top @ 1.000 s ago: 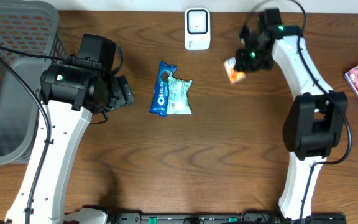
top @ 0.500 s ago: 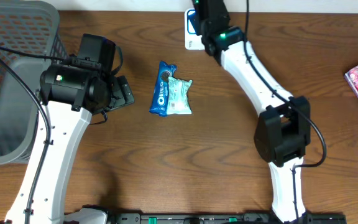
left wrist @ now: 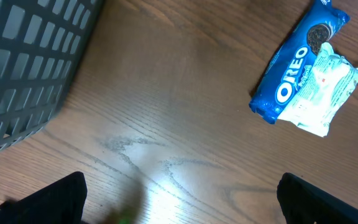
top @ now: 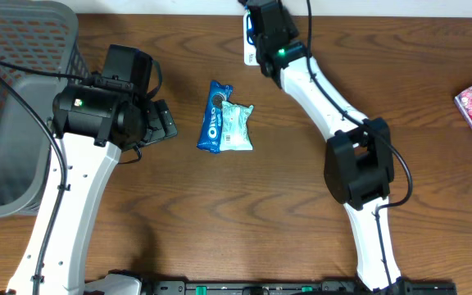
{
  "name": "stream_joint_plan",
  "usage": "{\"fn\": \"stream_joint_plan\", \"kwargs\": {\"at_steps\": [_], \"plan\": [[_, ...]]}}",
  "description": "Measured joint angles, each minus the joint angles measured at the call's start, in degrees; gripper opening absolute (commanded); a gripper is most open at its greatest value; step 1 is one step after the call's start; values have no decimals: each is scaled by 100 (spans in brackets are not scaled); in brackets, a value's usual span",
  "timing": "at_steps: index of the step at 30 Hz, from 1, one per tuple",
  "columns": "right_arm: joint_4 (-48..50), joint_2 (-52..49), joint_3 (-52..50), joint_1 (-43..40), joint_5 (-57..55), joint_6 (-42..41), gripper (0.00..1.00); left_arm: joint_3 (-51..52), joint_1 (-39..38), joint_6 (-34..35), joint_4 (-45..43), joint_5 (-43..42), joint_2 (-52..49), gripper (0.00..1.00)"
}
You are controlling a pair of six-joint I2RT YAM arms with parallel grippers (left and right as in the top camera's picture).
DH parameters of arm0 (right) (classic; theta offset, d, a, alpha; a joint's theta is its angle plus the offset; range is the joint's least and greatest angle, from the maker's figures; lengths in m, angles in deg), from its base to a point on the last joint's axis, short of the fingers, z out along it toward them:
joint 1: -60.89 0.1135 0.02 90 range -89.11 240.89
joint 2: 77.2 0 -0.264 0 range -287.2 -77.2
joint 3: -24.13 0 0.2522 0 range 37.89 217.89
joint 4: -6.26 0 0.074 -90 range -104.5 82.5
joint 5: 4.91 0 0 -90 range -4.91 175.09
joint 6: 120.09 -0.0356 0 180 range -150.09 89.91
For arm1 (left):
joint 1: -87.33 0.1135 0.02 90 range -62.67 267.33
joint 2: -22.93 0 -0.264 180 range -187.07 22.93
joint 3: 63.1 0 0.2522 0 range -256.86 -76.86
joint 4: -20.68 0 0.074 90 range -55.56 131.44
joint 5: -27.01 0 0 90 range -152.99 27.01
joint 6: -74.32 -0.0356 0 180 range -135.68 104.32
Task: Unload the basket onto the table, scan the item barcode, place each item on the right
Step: 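Lift the orange bar past the scanner and place it at right edge, then return the right gripper and grasp the mint-green wrapper off the Oreo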
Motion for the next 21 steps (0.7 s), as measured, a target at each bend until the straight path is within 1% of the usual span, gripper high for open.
{"fn": "stream_joint_plan", "kwargs": {"at_steps": [3, 4, 6, 10, 11, 12, 14, 15, 16, 17, 18, 20, 21], "plan": [[-800, 13, 387, -197, -271, -173, 1, 0, 0, 0, 2, 0, 0, 98], [-1165, 55, 485, -378, -350, -328, 1, 0, 0, 0, 2, -2, 0, 98], [-1576, 101, 573, -654, -400, -527, 1, 0, 0, 0, 0, 0, 0, 98], [-2885, 199, 645, -1735, -520, -1043, 1, 0, 0, 0, 2, -2, 0, 98], [-3010, 199, 645, -1899, -538, -1099, 1, 0, 0, 0, 0, 0, 0, 98], [-3287, 199, 638, -2271, -529, -1207, 1, 0, 0, 0, 0, 0, 0, 98], [-3484, 199, 616, -2684, -501, -1296, 1, 0, 0, 0, 0, -2, 0, 98], [-3554, 201, 564, -3038, -479, -1362, 4, 0, 0, 0, 2, 0, 0, 98], [-3543, 201, 472, -3283, -442, -1403, 21, 0, 0, 0, 2, -2, 0, 98], [-3541, 210, 407, -3390, -391, -1414, 50, 0, 0, 0, 2, 0, 0, 98], [-3512, 210, 313, -3532, -291, -1456, 71, 0, 0, 0, 2, 0, 0, 98], [-3506, 210, 170, -3775, -79, -1482, 97, 0, 0, 0, 2, 0, 0, 98], [-3515, 210, 92, -3917, 79, -1493, 99, 0, 0, 0, 2, 0, 0, 98]]}}
